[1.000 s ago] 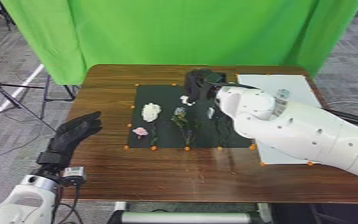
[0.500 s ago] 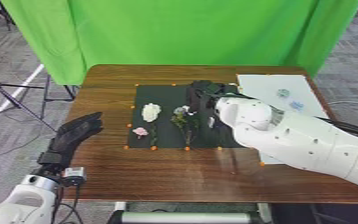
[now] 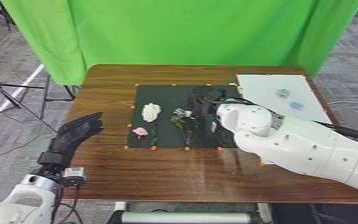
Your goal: Arrange flowers
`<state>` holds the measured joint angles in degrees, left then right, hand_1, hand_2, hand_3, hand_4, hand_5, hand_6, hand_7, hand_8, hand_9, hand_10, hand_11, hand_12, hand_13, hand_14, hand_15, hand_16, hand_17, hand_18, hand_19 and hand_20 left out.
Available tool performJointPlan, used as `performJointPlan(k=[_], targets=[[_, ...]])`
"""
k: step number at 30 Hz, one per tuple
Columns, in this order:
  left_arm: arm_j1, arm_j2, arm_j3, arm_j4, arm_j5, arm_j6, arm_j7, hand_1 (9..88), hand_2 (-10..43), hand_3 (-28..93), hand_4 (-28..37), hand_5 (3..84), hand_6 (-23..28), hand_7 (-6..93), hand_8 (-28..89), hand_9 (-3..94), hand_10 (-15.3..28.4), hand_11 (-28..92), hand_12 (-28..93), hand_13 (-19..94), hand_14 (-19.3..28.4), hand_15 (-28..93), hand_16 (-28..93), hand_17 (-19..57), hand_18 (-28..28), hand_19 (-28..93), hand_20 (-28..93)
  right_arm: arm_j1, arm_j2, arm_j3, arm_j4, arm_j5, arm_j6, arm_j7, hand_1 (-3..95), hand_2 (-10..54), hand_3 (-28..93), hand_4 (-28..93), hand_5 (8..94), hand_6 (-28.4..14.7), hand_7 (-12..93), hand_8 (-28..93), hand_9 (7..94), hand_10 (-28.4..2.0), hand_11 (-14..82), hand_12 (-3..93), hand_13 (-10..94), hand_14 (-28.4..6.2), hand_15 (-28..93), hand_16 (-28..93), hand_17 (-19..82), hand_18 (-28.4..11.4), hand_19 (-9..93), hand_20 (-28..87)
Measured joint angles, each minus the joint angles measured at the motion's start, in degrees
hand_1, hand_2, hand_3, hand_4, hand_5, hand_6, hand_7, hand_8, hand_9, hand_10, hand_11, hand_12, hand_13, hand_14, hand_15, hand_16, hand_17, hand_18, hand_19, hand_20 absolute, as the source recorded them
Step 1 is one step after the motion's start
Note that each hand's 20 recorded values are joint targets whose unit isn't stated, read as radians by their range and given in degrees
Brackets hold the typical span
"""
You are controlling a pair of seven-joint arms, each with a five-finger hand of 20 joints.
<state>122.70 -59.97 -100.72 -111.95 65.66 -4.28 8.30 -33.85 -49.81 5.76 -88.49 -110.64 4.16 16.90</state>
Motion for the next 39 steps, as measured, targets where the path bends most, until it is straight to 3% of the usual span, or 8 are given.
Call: performJointPlan(k=[13, 19, 39], targets=[[0.00, -0.03, -0.37, -0.03, 0.12, -0.52, -0.57, 28.5, -1.1, 61, -19.2, 40.4, -1.6, 12.4, -8, 39.1, 13.1, 16, 11, 32, 18.7, 19, 1, 2.3, 16.0, 12, 16, 0.45, 2.66, 1.54, -1.88, 1.58, -5.06, 0.00, 51.0, -9.5, 63, -18, 63.4, 2.4, 22, 3, 70.2, -10.8, 14.1, 21.5, 85, -0.8, 68, 32, 53, -16.5, 93, 62], [0.06, -0.03, -0.54, -0.06, 0.15, -0.78, -0.78, 28.6, -1.1, 61, -18.8, 40.4, -1.6, 12.2, -8, 39.0, 13.1, 16, 11, 32, 18.7, 19, 1, 2.2, 16.0, 12, 16, 0.49, 4.26, 5.11, -3.97, 3.88, -10.16, 0.06, 47.0, -9.5, 66, -19, 62.2, 2.9, 20, -3, 68.8, -10.9, 13.7, 20.6, 84, -1.0, 68, 32, 52, -16.7, 93, 62], [0.07, 0.02, -0.78, -0.09, 0.21, -1.30, -1.41, 28.8, -1.0, 61, -18.6, 40.5, -1.4, 11.9, -8, 38.9, 13.1, 16, 11, 32, 18.7, 19, 1, 2.2, 16.0, 12, 16, 0.66, 5.56, 8.83, -4.91, 4.59, -11.52, -0.46, 40.6, -9.5, 67, -17, 61.1, 2.4, 19, -9, 66.3, -11.8, 12.1, 20.7, 82, -2.8, 66, 32, 49, -17.8, 93, 58]])
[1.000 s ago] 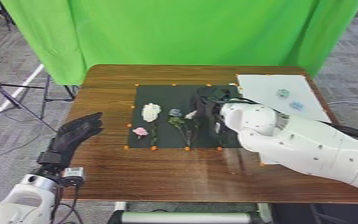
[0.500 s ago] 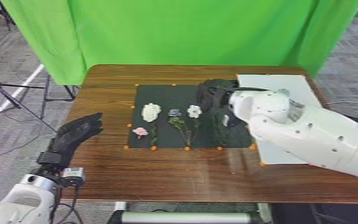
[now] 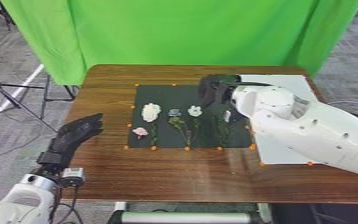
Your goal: Arrange flowers
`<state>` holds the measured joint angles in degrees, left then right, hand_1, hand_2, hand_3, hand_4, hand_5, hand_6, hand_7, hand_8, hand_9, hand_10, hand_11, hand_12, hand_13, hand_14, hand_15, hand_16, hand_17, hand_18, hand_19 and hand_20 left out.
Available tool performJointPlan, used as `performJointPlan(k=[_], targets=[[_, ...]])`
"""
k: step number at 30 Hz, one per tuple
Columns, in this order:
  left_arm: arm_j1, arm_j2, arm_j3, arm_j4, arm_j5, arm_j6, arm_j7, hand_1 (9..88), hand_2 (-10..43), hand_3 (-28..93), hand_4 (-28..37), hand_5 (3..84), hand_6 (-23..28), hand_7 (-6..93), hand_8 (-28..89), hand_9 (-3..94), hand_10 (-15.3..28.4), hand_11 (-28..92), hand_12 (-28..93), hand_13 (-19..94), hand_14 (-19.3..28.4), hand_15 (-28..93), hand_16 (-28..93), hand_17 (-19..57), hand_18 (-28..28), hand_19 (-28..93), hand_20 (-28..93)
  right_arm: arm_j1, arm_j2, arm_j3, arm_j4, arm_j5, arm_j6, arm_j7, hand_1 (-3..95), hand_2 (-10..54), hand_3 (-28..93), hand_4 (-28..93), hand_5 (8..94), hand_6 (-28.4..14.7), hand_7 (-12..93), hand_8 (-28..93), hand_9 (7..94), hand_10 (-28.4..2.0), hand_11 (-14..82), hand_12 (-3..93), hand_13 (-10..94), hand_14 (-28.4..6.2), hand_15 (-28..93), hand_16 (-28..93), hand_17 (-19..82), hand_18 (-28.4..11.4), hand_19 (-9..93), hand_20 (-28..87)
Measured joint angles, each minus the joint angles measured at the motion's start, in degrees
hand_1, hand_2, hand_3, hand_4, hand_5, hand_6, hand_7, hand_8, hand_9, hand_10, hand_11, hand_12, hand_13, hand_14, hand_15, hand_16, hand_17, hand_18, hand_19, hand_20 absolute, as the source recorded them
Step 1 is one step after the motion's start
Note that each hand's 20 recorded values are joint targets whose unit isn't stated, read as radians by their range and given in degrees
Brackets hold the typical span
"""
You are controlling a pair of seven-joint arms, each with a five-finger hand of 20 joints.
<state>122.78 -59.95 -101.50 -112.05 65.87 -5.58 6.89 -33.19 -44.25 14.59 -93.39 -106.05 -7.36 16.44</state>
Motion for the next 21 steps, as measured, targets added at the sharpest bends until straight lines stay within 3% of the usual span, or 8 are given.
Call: performJointPlan(k=[8, 15, 21], targets=[[0.11, 0.00, -0.17, -0.01, 0.01, 0.03, 0.08, 29.1, -1.4, 61, -18.4, 40.7, -1.2, 11.9, -8, 38.8, 13.1, 16, 11, 32, 18.7, 19, 1, 2.2, 16.0, 12, 16, -1.20, 3.68, 7.21, 0.67, -1.30, 1.82, 2.23, 33.5, -9.5, 67, -17, 57.6, 0.7, 16, -8, 61.7, -13.4, 9.3, 21.0, 81, -3.2, 66, 32, 48, -18.6, 93, 56], [0.66, -0.12, -0.70, -0.13, 0.01, 0.06, 0.09, 29.2, -1.4, 61, -18.3, 40.7, -1.1, 12.0, -8, 38.8, 13.2, 16, 11, 32, 18.7, 19, 1, 2.2, 16.0, 12, 16, -8.94, 9.35, 20.70, 1.09, -1.27, 3.14, 9.43, 29.5, -9.5, 65, -16, 54.9, -0.8, 12, -6, 59.1, -15.2, 8.5, 21.2, 81, -4.4, 66, 32, 47, -19.7, 93, 56], [0.67, -0.12, -0.72, -0.13, 0.04, 0.05, 0.09, 29.4, -1.5, 61, -18.4, 40.8, -1.1, 12.0, -8, 38.8, 13.2, 16, 11, 32, 18.8, 19, 1, 2.2, 16.0, 12, 16, -13.55, 11.50, 25.53, 6.49, -1.27, 3.47, 12.20, 29.1, -9.5, 65, -16, 55.9, -0.8, 12, -6, 59.5, -15.6, 8.6, 21.0, 81, -4.8, 65, 31, 47, -20.3, 93, 56]])
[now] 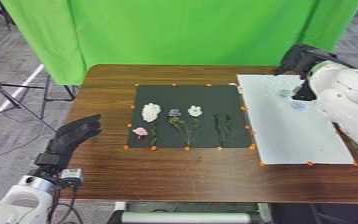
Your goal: Arrange flowers
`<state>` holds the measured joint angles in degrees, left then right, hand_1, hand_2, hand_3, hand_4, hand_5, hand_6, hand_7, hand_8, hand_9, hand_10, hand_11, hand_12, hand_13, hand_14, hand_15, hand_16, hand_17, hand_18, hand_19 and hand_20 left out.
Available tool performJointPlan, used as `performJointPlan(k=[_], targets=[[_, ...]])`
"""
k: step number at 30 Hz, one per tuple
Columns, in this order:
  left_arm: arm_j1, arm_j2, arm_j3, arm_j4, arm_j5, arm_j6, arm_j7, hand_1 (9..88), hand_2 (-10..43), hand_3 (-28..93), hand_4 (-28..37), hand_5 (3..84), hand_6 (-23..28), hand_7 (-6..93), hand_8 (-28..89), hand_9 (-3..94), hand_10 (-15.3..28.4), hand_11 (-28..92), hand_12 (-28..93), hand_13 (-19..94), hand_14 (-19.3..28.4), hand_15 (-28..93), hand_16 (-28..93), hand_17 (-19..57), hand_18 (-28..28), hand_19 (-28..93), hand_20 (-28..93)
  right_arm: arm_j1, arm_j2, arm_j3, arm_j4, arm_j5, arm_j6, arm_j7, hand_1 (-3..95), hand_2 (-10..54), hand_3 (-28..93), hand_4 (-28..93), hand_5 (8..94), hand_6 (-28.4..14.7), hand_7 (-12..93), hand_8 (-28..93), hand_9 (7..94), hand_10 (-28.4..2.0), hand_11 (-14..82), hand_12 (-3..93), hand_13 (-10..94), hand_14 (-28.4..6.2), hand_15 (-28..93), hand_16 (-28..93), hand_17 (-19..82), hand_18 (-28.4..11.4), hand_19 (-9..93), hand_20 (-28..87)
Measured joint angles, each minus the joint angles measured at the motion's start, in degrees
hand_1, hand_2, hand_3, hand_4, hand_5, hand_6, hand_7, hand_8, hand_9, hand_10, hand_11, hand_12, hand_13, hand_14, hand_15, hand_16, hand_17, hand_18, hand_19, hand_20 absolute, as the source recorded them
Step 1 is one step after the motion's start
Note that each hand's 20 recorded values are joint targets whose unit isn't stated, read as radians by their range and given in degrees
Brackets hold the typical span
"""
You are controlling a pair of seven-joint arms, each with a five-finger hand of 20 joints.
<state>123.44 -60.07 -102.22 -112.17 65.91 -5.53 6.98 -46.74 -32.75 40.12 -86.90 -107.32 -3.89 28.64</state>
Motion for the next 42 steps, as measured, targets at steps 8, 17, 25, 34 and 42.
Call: performJointPlan(k=[8, 17, 25, 34, 42], targets=[[-0.34, 0.00, 0.11, 0.00, 0.09, -0.02, -0.02, 29.5, -1.4, 60, -18.4, 40.8, -1.1, 12.1, -8, 38.8, 13.3, 16, 11, 32, 18.7, 19, 1, 2.2, 15.9, 12, 16, -2.89, 0.50, -0.13, 3.99, -0.50, -0.45, 2.03, 29.3, -9.5, 64, -15, 57.0, -0.5, 13, -6, 61.3, -15.3, 9.0, 21.2, 81, -5.1, 66, 31, 47, -20.5, 93, 56], [-0.22, 0.00, -0.01, -0.04, 0.15, -0.05, -0.09, 29.6, -1.4, 61, -18.3, 40.9, -1.1, 12.1, -8, 38.7, 13.3, 16, 11, 32, 18.7, 19, 1, 2.1, 16.0, 12, 16, -5.73, 0.61, 1.03, 4.22, -2.54, -3.51, 3.78, 29.5, -9.5, 64, -15, 57.4, -0.5, 13, -6, 63.2, -15.3, 10.1, 22.2, 81, -5.2, 66, 31, 47, -20.7, 93, 56], [-0.17, -0.08, -0.07, -0.08, 0.18, -0.33, -0.36, 29.7, -1.4, 61, -18.5, 40.9, -1.1, 12.1, -8, 38.7, 13.3, 16, 11, 32, 18.7, 19, 1, 2.1, 16.0, 12, 16, -9.60, 0.56, 3.23, 4.20, -3.16, -5.58, 4.17, 31.7, -9.5, 64, -15, 58.2, -0.5, 13, -6, 64.3, -15.0, 10.6, 22.1, 81, -5.1, 66, 31, 47, -20.7, 93, 56], [-0.22, -0.09, -0.06, -0.13, 0.37, -0.89, -0.74, 29.5, -1.4, 61, -18.7, 40.8, -1.0, 11.9, -8, 38.7, 13.3, 16, 11, 32, 18.7, 19, 1, 2.1, 16.0, 12, 16, -11.30, -0.24, 2.17, 5.30, -3.48, -1.66, 5.25, 48.4, -9.0, 60, -18, 65.0, 0.1, 16, 1, 72.8, -12.4, 14.9, 21.9, 85, -3.2, 66, 31, 52, -19.2, 93, 58], [-0.20, -0.08, -0.07, -0.19, 0.37, -0.93, -0.78, 28.9, -0.7, 61, -18.9, 40.6, -0.5, 11.5, -8, 38.7, 13.3, 16, 11, 32, 18.8, 19, 1, 2.1, 16.0, 12, 16, -9.74, 0.41, -5.00, 6.13, -4.75, 10.66, 5.54, 61.9, -6.7, 52, -17, 77.1, 0.7, 19, 8, 85.9, -9.6, 10.7, 31.7, 89, -1.7, 66, 32, 56, -18.0, 93, 61]])
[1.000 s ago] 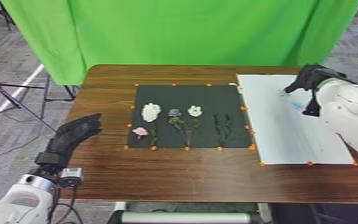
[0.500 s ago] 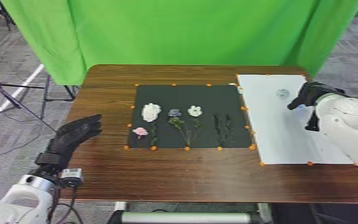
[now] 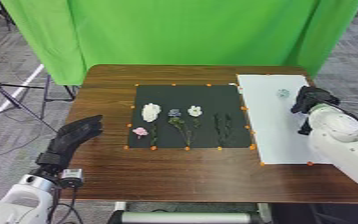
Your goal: Arrange flowers
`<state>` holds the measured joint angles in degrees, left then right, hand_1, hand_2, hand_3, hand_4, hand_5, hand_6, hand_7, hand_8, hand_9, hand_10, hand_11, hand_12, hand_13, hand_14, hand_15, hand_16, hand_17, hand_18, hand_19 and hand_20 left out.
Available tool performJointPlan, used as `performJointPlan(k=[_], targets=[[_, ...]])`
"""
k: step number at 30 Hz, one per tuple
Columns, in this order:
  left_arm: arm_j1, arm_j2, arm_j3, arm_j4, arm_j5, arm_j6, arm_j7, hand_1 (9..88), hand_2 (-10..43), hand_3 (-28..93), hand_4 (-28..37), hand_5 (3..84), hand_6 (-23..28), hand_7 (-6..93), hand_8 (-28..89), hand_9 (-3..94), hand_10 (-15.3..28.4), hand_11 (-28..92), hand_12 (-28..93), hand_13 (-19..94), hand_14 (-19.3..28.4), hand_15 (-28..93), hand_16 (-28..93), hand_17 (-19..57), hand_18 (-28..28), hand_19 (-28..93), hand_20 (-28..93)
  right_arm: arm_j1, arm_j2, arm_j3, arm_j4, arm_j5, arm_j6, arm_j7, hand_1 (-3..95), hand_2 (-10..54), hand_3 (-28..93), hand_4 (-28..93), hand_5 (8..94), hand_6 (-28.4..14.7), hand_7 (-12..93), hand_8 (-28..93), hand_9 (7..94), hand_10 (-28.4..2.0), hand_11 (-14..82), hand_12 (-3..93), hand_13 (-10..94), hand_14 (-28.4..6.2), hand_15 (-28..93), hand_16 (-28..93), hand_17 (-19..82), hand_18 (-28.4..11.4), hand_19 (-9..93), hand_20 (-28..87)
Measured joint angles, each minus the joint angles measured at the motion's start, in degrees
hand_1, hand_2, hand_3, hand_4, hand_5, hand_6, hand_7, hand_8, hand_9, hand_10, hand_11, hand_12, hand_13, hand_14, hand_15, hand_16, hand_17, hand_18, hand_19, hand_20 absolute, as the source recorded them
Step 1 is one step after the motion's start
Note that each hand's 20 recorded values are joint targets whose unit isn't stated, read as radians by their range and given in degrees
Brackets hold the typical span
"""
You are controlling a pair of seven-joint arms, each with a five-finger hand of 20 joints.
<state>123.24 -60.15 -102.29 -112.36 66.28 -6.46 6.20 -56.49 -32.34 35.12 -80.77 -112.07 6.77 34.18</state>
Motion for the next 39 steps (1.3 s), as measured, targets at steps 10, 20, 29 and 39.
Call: performJointPlan(k=[10, 20, 29, 39], targets=[[-0.03, 0.09, -0.07, -0.02, -0.01, 0.00, 0.01, 28.7, -0.5, 61, -18.8, 40.6, -0.4, 11.5, -7, 38.7, 13.3, 16, 11, 32, 18.8, 19, 1, 2.0, 16.0, 13, 16, 7.41, 3.97, -5.69, -4.93, -0.12, 6.01, -0.16, 61.4, -7.8, 54, -18, 78.2, 1.2, 19, 7, 86.5, -9.6, 9.3, 32.6, 88, -0.6, 67, 33, 56, -17.1, 93, 62], [-0.25, 0.13, 0.04, 0.00, -0.01, -0.07, 0.01, 28.7, -0.3, 61, -19.1, 40.6, -0.3, 11.4, -7, 38.8, 13.4, 17, 11, 32, 18.9, 19, 1, 1.9, 16.1, 13, 16, 30.59, 1.53, -20.58, -7.17, 9.84, 3.51, -14.06, 61.6, -7.5, 54, -20, 77.3, 1.8, 20, 6, 85.8, -10.0, 7.9, 33.4, 88, -0.7, 67, 33, 55, -16.7, 93, 63], [-0.64, -0.25, 0.44, 0.03, 0.23, -0.43, 0.03, 28.7, -0.3, 61, -18.9, 40.8, -0.1, 11.2, -7, 38.7, 13.5, 16, 11, 32, 19.0, 19, 0, 1.9, 16.1, 13, 16, 31.75, -7.58, -23.90, -8.11, 3.21, -1.85, -18.58, 61.9, -7.0, 53, -20, 76.2, 2.1, 21, 5, 85.1, -9.8, 7.5, 33.2, 87, -0.7, 67, 33, 55, -16.6, 93, 62], [-0.60, -1.10, 0.54, 0.03, 0.24, -0.61, 0.08, 28.9, -0.5, 61, -18.8, 41.0, -0.1, 11.0, -7, 38.7, 13.7, 16, 11, 32, 19.0, 20, 0, 1.9, 16.1, 13, 16, 17.91, -8.66, -17.79, -11.74, 2.66, -2.34, -19.62, 61.8, -6.7, 53, -19, 75.6, 2.3, 22, 5, 85.2, -9.6, 7.3, 33.5, 87, -0.7, 67, 33, 55, -16.7, 93, 62]])
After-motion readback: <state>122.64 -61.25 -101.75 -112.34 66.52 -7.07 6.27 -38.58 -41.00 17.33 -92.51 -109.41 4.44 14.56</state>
